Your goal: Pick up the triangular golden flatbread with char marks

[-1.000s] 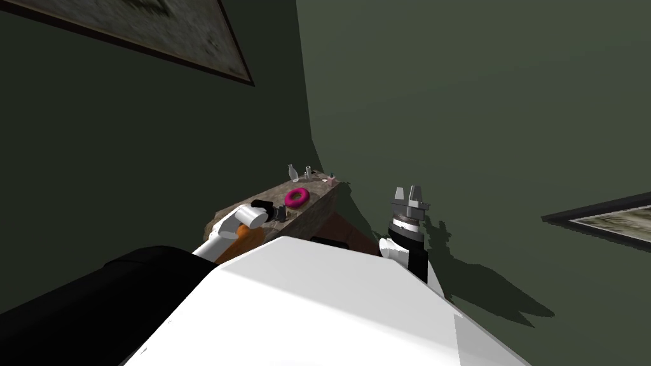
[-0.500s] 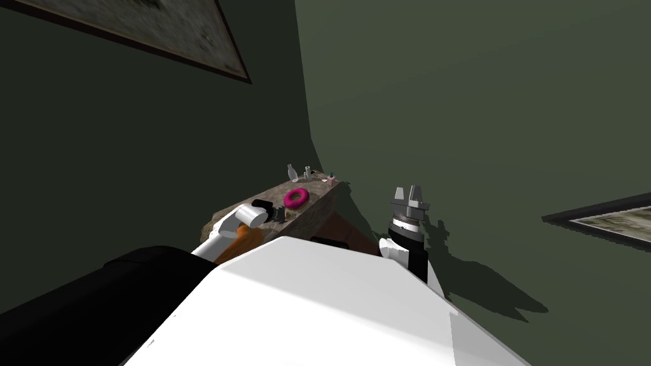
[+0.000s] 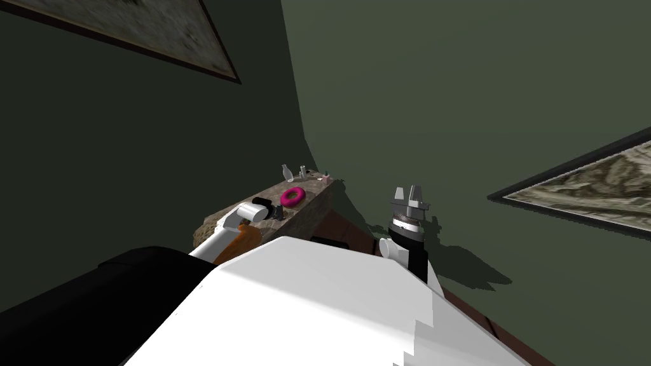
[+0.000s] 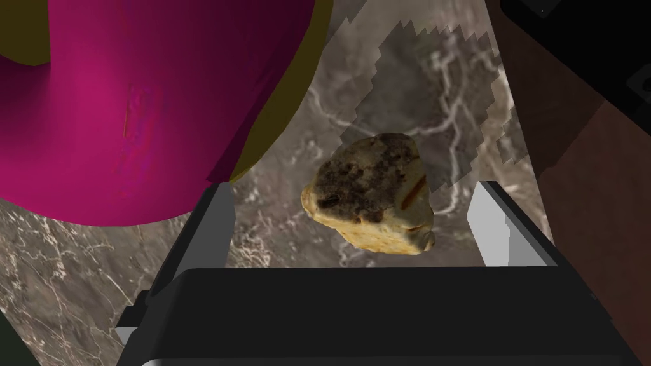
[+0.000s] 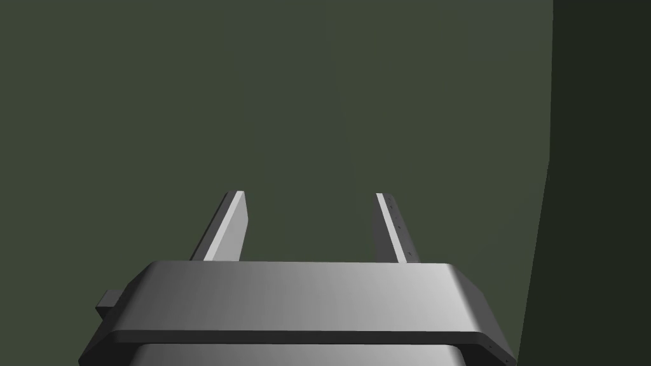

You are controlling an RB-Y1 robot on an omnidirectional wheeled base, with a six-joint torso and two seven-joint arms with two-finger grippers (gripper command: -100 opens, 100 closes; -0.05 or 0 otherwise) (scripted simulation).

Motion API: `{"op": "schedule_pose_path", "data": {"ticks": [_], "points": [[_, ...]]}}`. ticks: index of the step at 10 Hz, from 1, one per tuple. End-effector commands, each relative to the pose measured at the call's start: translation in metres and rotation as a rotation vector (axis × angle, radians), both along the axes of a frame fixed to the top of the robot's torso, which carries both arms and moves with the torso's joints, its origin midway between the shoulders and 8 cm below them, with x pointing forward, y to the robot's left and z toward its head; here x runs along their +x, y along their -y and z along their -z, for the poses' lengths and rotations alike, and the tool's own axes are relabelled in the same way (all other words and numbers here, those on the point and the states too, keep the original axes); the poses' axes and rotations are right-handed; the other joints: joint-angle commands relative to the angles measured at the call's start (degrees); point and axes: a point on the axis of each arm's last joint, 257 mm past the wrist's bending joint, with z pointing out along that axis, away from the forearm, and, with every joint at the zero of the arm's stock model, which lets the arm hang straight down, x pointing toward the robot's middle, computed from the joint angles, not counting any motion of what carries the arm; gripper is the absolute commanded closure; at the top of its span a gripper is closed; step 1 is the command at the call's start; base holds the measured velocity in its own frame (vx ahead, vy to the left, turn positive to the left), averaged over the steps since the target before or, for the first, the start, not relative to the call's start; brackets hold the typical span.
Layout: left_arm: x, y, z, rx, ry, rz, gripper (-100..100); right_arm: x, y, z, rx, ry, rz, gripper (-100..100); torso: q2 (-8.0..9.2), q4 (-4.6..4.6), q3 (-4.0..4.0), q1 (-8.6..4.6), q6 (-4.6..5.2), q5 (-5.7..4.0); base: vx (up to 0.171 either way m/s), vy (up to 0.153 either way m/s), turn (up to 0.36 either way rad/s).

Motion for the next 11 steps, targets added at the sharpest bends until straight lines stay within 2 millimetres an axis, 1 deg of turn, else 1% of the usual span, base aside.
{"op": "schedule_pose_path", "data": {"ticks": [1, 4, 5, 6, 10, 11], "points": [[0.005, -0.012, 0.003, 0.0, 0.001, -0.024, -100, 0.0, 0.0, 0.0, 0.0, 0.0, 0.0, 0, 0.0, 0.0, 0.0, 0.0, 0.0, 0.0, -0.084, -0.024, -0.134], [0.013, -0.032, 0.009, -0.003, 0.002, -0.067, -100, 0.0, 0.0, 0.0, 0.0, 0.0, 0.0, 0, -0.16, -0.04, -0.1, 0.0, 0.07, 0.04, -0.077, -0.025, -0.141], [0.012, -0.027, 0.007, -0.002, 0.0, -0.059, -100, 0.0, 0.0, 0.0, 0.0, 0.0, 0.0, 0, -0.21, -0.05, -0.13, 0.02, 0.08, 0.05, -0.035, -0.01, -0.028], [0.012, -0.028, 0.007, -0.002, 0.001, -0.06, 100, 0.0, 0.0, 0.0, 0.0, 0.0, 0.0, 0, -0.35, -0.08, -0.21, 0.08, 0.05, 0.06, -0.007, -0.002, 0.006], [0.012, -0.028, 0.006, -0.002, 0.002, -0.061, 100, 0.0, 0.0, 0.0, 0.0, 0.0, 0.0, 0, -0.58, -0.15, -0.35, 0.16, 0.07, 0.09, 0.0, 0.0, 0.0], [0.012, -0.028, 0.007, -0.002, 0.001, -0.06, 0, 0.0, 0.0, 0.0, 0.0, 0.0, 0.0, 0, -0.58, -0.15, -0.35, 0.16, 0.07, 0.09, 0.0, 0.0, 0.0]]}}
